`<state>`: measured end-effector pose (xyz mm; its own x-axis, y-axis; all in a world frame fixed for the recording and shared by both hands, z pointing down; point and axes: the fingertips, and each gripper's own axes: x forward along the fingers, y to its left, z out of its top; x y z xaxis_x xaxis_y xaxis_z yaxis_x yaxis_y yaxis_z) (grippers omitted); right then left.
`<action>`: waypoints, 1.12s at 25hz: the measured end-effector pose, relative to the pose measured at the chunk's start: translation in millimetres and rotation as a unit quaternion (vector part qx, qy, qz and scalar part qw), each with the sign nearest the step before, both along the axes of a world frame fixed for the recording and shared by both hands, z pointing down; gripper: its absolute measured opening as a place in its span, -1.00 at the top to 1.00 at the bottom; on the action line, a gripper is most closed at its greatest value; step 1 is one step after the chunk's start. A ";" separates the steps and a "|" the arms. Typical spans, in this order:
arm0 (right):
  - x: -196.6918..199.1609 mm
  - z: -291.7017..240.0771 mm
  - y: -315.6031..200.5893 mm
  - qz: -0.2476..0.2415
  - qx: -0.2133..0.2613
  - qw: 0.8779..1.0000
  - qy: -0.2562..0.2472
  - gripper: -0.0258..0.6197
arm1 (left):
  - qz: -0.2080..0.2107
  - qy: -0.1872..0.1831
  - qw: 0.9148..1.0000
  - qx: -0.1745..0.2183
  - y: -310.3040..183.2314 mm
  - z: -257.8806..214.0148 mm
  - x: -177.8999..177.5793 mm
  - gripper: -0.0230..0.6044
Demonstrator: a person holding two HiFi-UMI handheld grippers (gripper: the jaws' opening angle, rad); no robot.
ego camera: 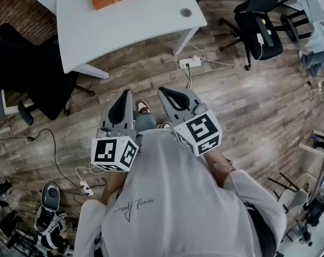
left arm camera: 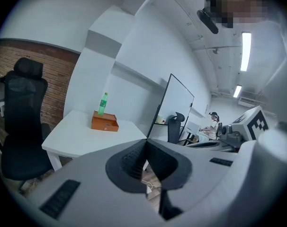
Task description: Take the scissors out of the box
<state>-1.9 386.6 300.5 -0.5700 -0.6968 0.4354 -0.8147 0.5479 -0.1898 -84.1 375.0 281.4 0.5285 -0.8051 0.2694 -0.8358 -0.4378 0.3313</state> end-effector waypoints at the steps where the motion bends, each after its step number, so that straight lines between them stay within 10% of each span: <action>1: -4.5 0.0 -7.2 0.001 -0.001 1.000 0.000 0.89 | 0.000 -0.001 1.000 0.001 -6.1 -0.5 -5.0 0.90; 28: -94.8 -0.4 -114.5 0.010 0.001 1.000 0.007 0.89 | -0.012 0.015 1.000 0.018 -101.8 2.3 -96.8 0.90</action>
<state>-96.7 272.1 300.1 -0.5497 -0.7090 0.4418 -0.8282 0.5319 -0.1768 -180.9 273.2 283.7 0.5164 -0.8264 0.2246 -0.8361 -0.4299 0.3407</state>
